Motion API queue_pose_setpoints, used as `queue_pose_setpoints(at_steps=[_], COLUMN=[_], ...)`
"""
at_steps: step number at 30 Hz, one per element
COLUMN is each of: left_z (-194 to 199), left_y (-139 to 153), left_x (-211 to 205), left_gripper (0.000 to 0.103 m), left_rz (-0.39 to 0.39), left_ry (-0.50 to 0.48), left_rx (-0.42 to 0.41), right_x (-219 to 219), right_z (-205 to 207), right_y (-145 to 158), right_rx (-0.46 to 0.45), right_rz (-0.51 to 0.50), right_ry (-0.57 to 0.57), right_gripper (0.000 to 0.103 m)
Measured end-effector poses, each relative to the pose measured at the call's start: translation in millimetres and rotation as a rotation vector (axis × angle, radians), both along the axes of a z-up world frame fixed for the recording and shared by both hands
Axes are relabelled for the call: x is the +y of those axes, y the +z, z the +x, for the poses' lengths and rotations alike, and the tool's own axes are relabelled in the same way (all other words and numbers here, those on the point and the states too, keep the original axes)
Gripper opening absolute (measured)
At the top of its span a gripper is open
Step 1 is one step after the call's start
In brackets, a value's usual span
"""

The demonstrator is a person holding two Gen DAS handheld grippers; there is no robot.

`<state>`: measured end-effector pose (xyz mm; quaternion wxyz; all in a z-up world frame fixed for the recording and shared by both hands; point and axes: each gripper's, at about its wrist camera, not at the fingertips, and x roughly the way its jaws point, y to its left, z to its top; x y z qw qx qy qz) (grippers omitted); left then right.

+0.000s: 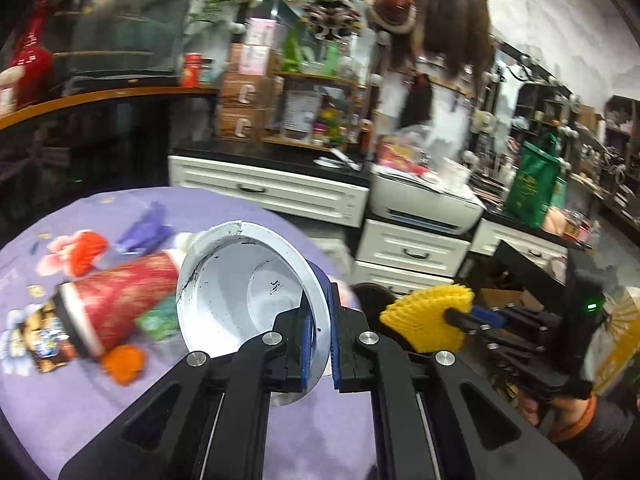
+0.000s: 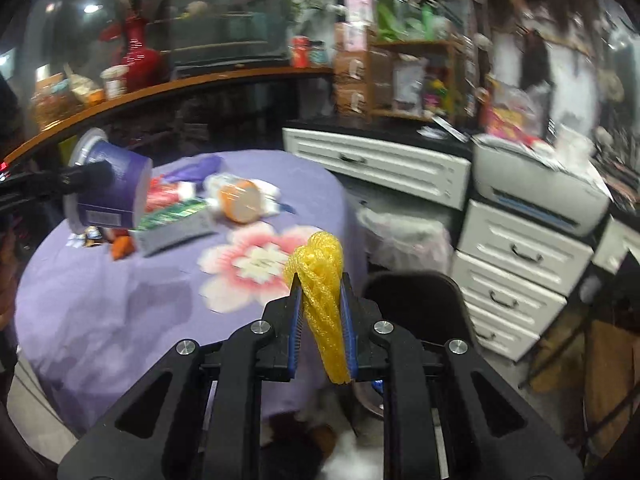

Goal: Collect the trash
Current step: 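Carry the yogurt cup and yellow mesh to the bin and release both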

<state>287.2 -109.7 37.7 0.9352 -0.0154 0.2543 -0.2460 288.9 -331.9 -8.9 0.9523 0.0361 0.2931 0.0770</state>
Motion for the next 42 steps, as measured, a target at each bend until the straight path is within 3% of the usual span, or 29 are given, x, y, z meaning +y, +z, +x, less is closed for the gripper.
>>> queue_pose_setpoints(at_steps=[12, 19, 24, 32, 42], left_z=[23.8, 39.7, 46.5, 59.3, 76.1], left_y=[-29.7, -50.3, -66.1, -97.0, -151.5], left_x=[-96.5, -135.9, -158.2, -187.8, -225.7], left_gripper=[0.008, 0.008, 0.008, 0.008, 0.008], left_rz=[0.042, 0.084, 0.123, 0.171, 0.23], left_ry=[-0.136, -0.179, -0.199, -0.22, -0.232], left_rx=[0.061, 0.113, 0.143, 0.205, 0.313], right_x=[-75.0, -94.0, -106.3, -126.6, -167.0], right_z=[40.8, 72.7, 72.9, 44.3, -8.1], right_y=[-89.5, -137.8, -168.2, -164.7, -126.0], right_rx=[0.189, 0.278, 0.327, 0.309, 0.223], right_rz=[0.043, 0.064, 0.092, 0.129, 0.013], right_ry=[-0.183, -0.24, -0.298, -0.378, -0.533], right_gripper=[0.018, 0.019, 0.039, 0.044, 0.054])
